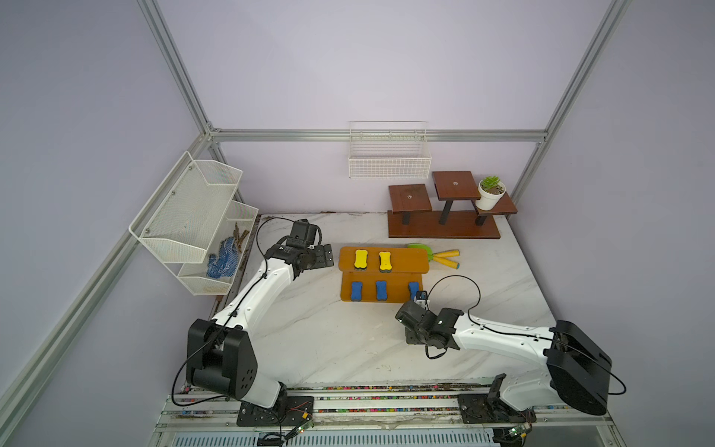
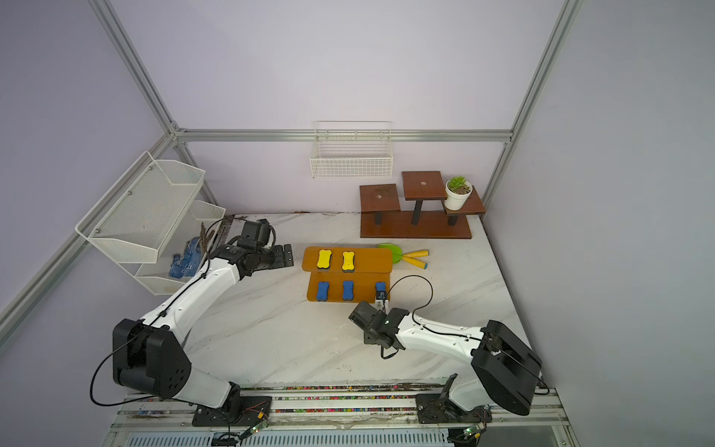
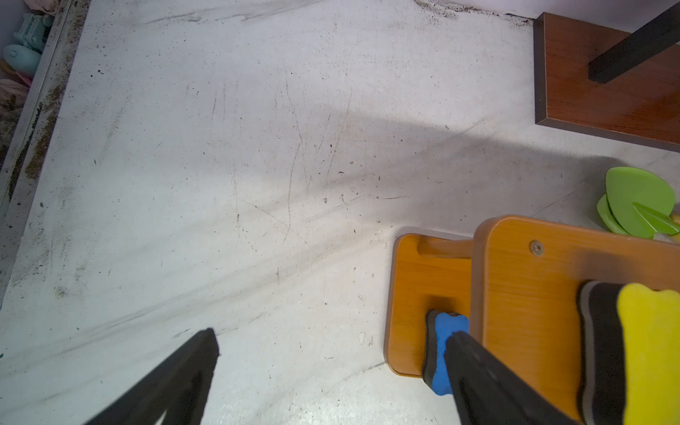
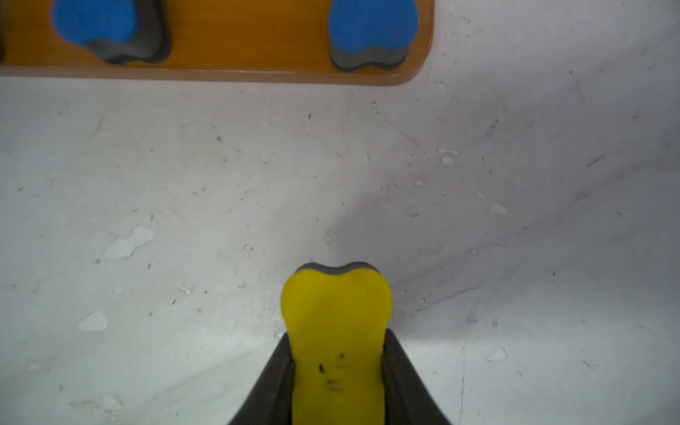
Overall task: Remove the whiteboard erasers from the shelf
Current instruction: Place the whiteboard eraser at the center of the board.
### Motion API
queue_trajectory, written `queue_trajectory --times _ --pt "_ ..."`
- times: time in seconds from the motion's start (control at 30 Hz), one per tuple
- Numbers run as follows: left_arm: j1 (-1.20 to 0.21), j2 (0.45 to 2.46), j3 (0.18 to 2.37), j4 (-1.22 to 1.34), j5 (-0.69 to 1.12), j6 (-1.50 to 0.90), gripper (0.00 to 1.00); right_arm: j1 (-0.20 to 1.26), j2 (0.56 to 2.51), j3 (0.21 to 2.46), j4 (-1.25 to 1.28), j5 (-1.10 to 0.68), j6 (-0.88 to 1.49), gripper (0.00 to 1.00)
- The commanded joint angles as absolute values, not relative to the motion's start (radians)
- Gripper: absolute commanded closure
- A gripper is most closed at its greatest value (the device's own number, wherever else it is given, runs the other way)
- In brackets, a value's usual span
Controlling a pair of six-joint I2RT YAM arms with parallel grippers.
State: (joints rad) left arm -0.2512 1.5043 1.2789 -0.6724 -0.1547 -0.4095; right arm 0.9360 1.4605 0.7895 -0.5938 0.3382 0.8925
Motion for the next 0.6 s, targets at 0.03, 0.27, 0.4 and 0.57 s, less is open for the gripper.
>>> queue_trajectory --times 0.03,0.27,0.4,0.57 --pt "-0.255 1.480 1.287 -0.661 -0.164 -0.414 0.00 0.927 1.534 0.809 -0.493 0.407 0.924 0.73" --pt "-0.254 1.477 1.279 -0.660 -0.173 -0.410 0.00 0.888 1.594 0.791 -0.435 0.413 0.899 0.69" --pt "-0.255 1.483 1.281 -0.660 -0.172 -0.409 0.00 0.865 1.595 0.787 -0.421 0.413 0.880 0.64" --pt "-0.255 1.486 1.284 -0.661 -0.175 -0.406 0.00 0.835 1.594 0.791 -0.408 0.399 0.844 0.56"
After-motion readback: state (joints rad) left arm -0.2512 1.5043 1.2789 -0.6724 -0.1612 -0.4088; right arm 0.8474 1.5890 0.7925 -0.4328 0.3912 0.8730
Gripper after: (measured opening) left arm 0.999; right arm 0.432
